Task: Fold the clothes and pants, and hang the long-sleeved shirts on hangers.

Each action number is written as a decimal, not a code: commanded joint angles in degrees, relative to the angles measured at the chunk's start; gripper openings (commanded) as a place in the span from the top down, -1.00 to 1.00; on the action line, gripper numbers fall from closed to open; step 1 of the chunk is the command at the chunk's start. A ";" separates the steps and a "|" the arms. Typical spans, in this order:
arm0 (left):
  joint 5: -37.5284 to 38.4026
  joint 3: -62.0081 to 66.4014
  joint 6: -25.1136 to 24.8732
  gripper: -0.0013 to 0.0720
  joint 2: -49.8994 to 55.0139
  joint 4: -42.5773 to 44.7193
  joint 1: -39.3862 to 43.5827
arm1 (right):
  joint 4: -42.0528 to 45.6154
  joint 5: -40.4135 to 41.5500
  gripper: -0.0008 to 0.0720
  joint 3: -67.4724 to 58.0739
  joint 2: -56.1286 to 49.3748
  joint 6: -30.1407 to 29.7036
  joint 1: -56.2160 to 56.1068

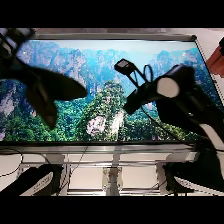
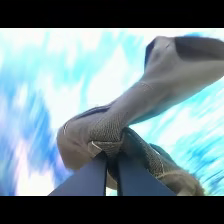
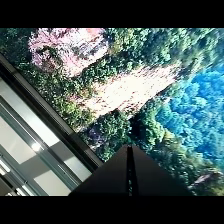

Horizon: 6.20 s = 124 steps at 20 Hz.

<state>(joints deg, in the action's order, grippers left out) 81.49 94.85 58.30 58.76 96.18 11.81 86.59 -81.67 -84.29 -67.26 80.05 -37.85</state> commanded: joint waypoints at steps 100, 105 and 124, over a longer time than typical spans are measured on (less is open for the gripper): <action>-1.70 20.31 21.86 0.86 1.90 16.70 10.58 | -39.58 43.56 0.93 16.92 29.79 -13.09 16.06; -0.68 20.31 26.12 0.86 -4.15 0.46 10.60 | -39.87 42.25 0.93 15.61 34.40 -13.05 16.02; 19.65 20.26 32.98 0.87 19.19 -16.39 4.52 | -17.94 9.07 0.93 -0.57 17.29 8.02 16.09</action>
<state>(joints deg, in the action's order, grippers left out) 99.50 115.11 90.76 73.32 77.32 18.74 62.94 -70.81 -84.73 -45.82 87.13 -21.80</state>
